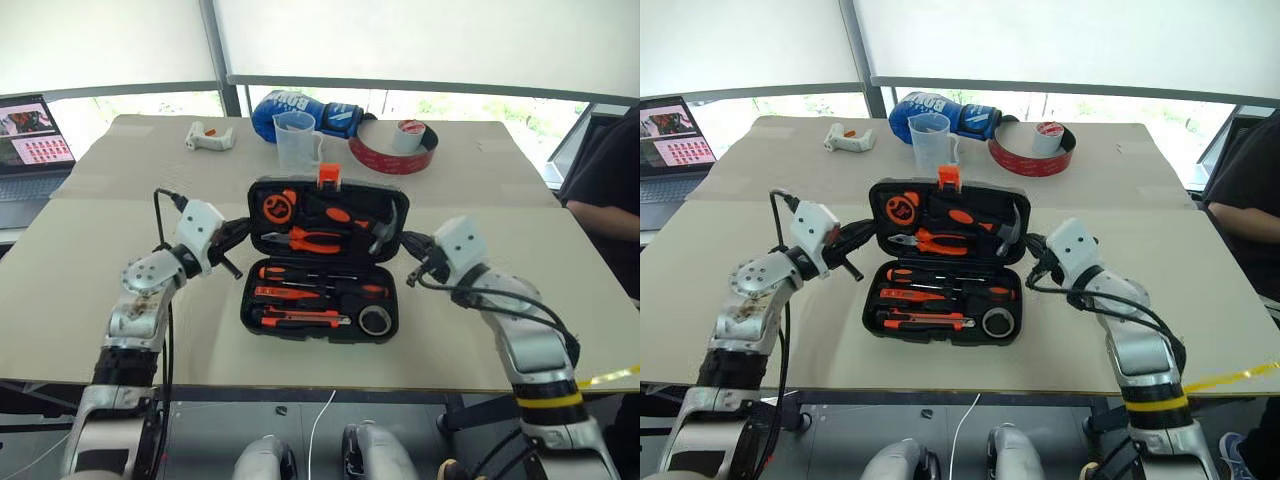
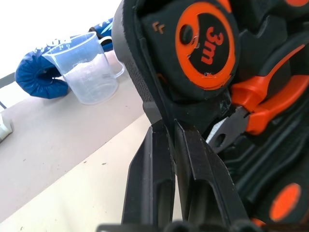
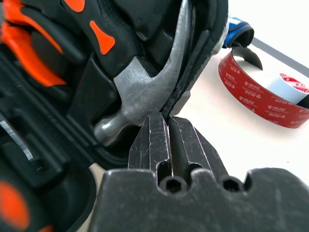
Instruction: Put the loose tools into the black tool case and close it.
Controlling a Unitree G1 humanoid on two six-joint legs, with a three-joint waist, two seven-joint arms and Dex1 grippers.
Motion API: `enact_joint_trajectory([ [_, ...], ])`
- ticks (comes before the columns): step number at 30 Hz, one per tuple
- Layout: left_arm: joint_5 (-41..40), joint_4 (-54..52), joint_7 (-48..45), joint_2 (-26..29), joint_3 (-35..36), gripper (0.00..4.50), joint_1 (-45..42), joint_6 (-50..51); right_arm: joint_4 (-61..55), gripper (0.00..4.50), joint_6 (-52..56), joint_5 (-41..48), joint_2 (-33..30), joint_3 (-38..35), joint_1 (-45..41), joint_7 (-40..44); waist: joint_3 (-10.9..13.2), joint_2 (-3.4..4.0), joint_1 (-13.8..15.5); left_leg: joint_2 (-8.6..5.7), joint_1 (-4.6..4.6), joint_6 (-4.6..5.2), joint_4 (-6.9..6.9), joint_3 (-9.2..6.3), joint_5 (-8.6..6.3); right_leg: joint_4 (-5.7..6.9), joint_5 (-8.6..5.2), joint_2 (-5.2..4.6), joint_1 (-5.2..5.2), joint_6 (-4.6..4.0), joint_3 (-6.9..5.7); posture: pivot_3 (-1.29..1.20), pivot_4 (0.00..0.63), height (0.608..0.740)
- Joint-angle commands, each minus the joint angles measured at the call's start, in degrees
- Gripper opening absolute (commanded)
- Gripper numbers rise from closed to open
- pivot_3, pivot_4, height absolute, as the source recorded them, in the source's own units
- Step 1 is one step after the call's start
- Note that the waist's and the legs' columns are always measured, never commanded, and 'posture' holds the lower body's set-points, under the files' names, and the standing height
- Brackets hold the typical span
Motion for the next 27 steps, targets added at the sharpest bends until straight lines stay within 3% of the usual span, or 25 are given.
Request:
enact_joint_trajectory([
  [1,-1.69,-7.42,2.68,1.28,3.18,0.00,6.03,4.98,-7.11,0.60,0.21,1.80,-1.45,-0.88,5.81,1.90,0.00,0.00,0.02,0.05,0.13,0.00,-0.02,-0.02,0.00,-0.09,-0.02,0.00,0.16,0.03,0.00,0.00,0.150,0.714],
  [3,-2.53,-11.29,3.63,1.87,4.65,0.00,10.00,7.40,-11.08,1.16,0.84,2.66,-2.30,-1.42,8.88,2.55,0.00,-0.01,-0.07,0.12,0.42,0.00,-0.13,-0.05,-0.03,-0.22,-0.09,-0.04,0.46,0.07,0.05,0.00,0.150,0.714],
  [9,-13.35,-23.48,-2.22,9.73,14.49,2.08,22.67,21.21,-22.44,3.20,7.45,11.18,-11.97,-8.83,20.67,13.04,0.03,-0.06,-0.32,0.14,0.65,-0.17,-0.71,-0.05,0.08,-0.24,-0.16,-0.01,0.39,-0.03,0.33,0.00,0.150,0.714],
  [12,-21.90,-25.40,-13.79,19.50,20.92,3.21,29.49,30.56,-26.72,3.24,8.45,17.37,-20.61,-14.48,30.16,24.98,0.04,-0.10,0.21,0.17,0.61,-0.27,-0.75,-0.20,0.12,-0.21,-0.35,0.02,0.37,-0.35,0.06,0.00,0.150,0.714],
  [15,-20.67,-18.09,-18.32,25.46,19.11,3.21,26.12,29.28,-27.41,3.24,8.68,20.90,-24.60,-14.93,33.17,30.27,0.02,-0.09,1.03,0.18,0.64,-0.31,-0.92,-0.43,0.13,-0.35,-0.45,0.00,0.42,-0.47,-0.13,0.00,0.150,0.714],
  [16,-17.54,-14.19,-18.43,26.31,16.16,3.25,22.74,25.80,-27.22,2.98,8.19,21.24,-24.90,-14.29,32.89,30.75,0.03,-0.06,1.56,0.18,0.65,-0.34,-0.93,-0.48,0.11,-0.42,-0.44,0.00,0.46,-0.46,-0.17,0.00,0.150,0.714],
  [18,-12.17,-5.88,-19.30,25.76,9.29,2.66,13.32,19.87,-26.51,2.56,6.31,19.46,-25.44,-11.28,31.62,31.40,0.02,-0.02,2.16,0.15,0.71,-0.40,-0.95,-0.64,-0.30,-0.61,-0.52,0.04,0.65,-0.59,-0.26,0.00,0.150,0.714],
  [19,-10.80,-2.80,-20.18,25.22,6.88,2.33,9.73,18.33,-26.24,2.06,5.66,18.63,-25.53,-9.97,30.92,31.69,0.02,-0.03,2.37,0.14,0.75,-0.41,-0.95,-0.69,-0.31,-0.65,-0.54,0.07,0.75,-0.63,-0.30,0.00,0.150,0.714],
  [22,-2.53,10.17,-21.79,19.41,-3.72,1.27,-5.38,9.79,-23.74,1.18,2.90,13.67,-25.12,-2.73,26.03,31.91,0.01,-0.08,2.77,0.10,0.82,-0.23,-0.93,-0.70,-0.36,-0.74,-0.39,0.08,1.00,-0.38,-0.34,0.00,0.150,0.714],
  [25,2.48,21.05,-22.74,14.06,-9.18,0.22,-14.93,2.42,-20.99,0.17,0.62,10.30,-24.32,2.67,21.59,32.32,-0.02,-0.17,3.05,-0.04,0.63,-0.05,-0.80,-0.68,0.01,-0.77,-0.31,0.23,1.00,-0.27,-0.48,0.00,0.150,0.714],
  [27,5.97,29.91,-21.11,9.73,-11.94,0.04,-20.84,-3.73,-18.94,0.03,0.09,9.01,-22.65,6.24,17.46,32.25,-0.06,-0.25,2.72,-0.13,0.45,0.03,-0.70,-0.64,0.00,-0.74,-0.32,0.20,0.85,-0.24,-0.38,0.00,0.150,0.714],
])
